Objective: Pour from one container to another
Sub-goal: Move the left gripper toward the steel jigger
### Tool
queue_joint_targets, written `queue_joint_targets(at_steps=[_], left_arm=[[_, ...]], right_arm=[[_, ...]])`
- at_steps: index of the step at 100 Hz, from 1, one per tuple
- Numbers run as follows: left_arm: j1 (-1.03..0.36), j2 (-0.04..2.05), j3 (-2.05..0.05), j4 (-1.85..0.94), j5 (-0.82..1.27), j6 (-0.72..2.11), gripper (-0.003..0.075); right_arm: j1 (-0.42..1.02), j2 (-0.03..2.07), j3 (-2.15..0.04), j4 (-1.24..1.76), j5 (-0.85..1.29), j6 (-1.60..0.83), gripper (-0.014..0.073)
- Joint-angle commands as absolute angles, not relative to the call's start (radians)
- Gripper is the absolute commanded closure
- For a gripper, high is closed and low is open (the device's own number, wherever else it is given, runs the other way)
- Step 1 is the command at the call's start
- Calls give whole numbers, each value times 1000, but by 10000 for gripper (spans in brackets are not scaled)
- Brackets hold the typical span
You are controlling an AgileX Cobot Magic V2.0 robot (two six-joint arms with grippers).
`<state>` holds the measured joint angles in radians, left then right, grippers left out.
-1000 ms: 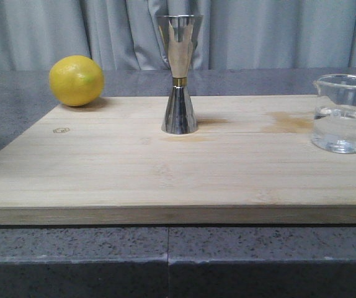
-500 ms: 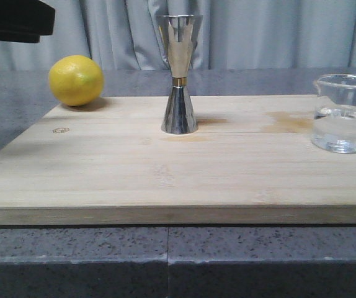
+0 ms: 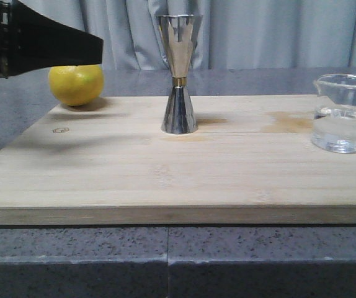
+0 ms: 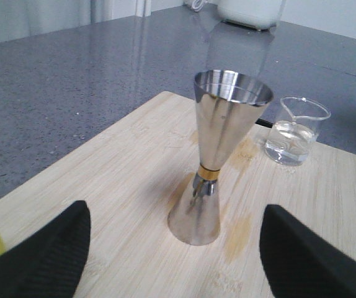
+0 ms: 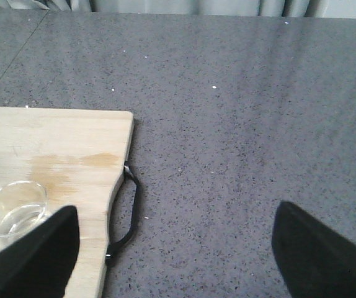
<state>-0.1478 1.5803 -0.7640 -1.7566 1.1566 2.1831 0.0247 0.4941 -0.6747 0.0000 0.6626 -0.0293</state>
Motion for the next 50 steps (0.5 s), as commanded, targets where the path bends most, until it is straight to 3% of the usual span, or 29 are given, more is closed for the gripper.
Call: queue_joint_targets(at_steps=[1,50], left_arm=[[-188,1572,-794,-1852,1270,2232,194],[-356,1737,-965,-1852,1270,2236,194]], right_arm=[[25,507,-710,-7,586,-33,18],[25,507,-710,-7,592,-33,18]])
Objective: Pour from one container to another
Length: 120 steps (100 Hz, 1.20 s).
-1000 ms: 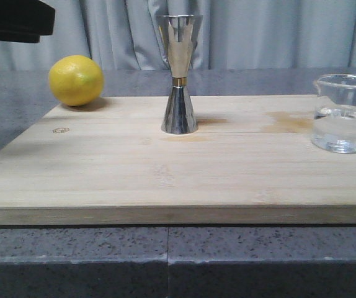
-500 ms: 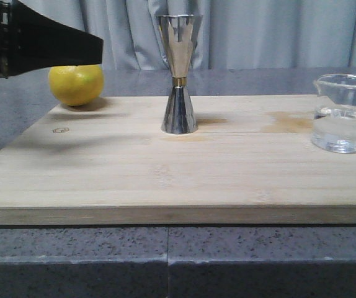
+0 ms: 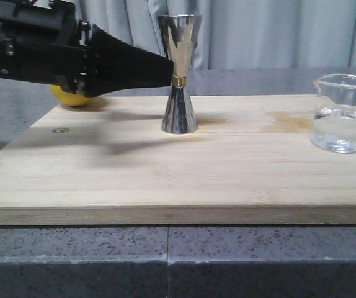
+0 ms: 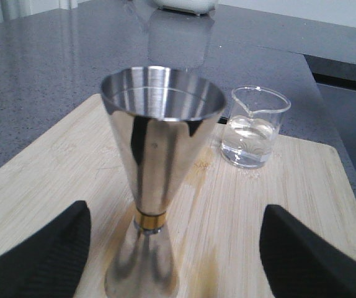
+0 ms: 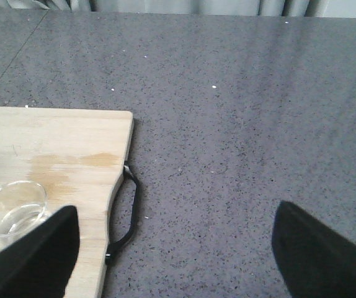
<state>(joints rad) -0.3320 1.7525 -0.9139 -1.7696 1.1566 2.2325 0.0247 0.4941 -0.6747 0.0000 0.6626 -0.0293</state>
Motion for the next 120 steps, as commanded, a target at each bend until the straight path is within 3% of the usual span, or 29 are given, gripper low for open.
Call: queue_joint_targets(at_steps=[1,47,120], left_arm=[[-360,1737,-968,-1852,1270,2236,194],[-408,1835,-1047,-1852,1268,2236,211],[-408,1839,-1047,-1852,1270,2236,538]], right_arm=[[25,507,-710,-7,592,-33,18],[25,507,-710,-7,598,-33,18],[25,507,-710,-11,598,-33,18]])
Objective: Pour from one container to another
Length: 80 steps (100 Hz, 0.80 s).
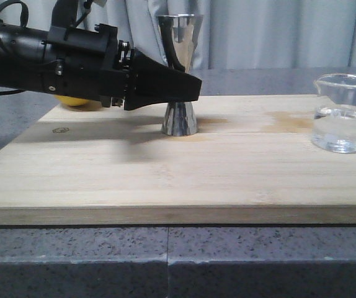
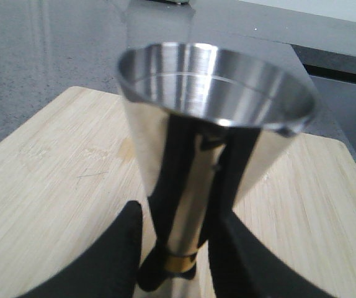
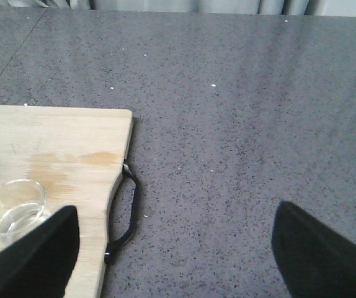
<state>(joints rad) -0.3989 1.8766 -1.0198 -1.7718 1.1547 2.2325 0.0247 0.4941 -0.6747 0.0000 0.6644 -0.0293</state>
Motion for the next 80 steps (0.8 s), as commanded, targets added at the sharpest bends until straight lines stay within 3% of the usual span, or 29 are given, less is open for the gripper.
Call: queue_joint_targets(at_steps=[1,27,80], left_arm=[[-408,1839,-1047,-1852,1270,2236,541],[-408,1839,-1047,-1852,1270,2238,616],[-408,1839,-1047,-1852,1268,2287,617]], right_arm=[[25,507,-710,-11,598,-33,18],[25,509,-710,0,602,-42,18],[25,659,-710,438,610,-442,18]])
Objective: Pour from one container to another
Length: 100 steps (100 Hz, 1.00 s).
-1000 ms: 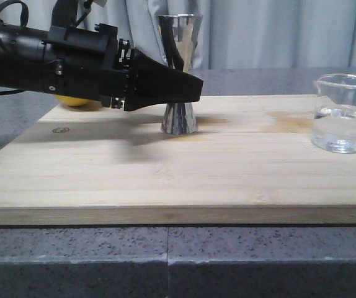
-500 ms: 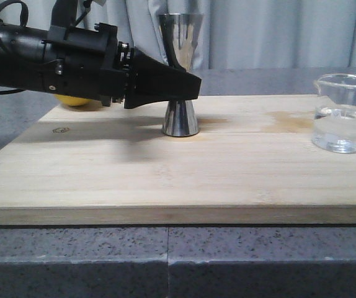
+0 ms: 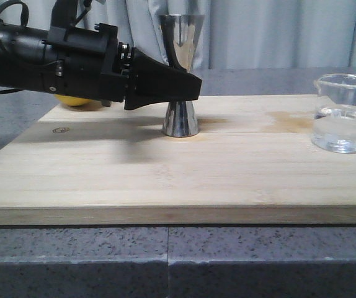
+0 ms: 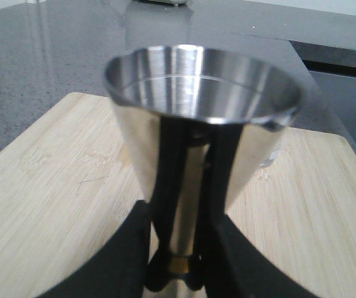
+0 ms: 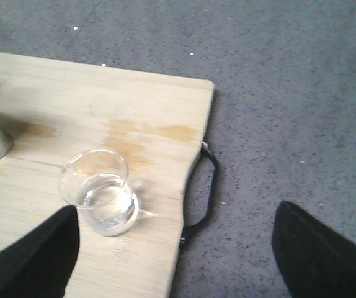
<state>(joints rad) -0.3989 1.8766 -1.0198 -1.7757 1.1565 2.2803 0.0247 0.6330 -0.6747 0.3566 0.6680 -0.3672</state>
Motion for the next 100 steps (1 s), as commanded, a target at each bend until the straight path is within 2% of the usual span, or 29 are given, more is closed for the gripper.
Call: queue_joint_targets(at_steps=[1,85,100], left_arm=[[-408,1839,-1047,-1852,1268,2287,617],[-408,1839,-1047,-1852,1259,2287,617],[-408,1839,-1047,-1852,1259,2287,617]], right_arm=[[25,662,-710,445,608,-448,18],[25,677,-710,555,588,-506,18],[82,677,-684,521,530,-497,18]])
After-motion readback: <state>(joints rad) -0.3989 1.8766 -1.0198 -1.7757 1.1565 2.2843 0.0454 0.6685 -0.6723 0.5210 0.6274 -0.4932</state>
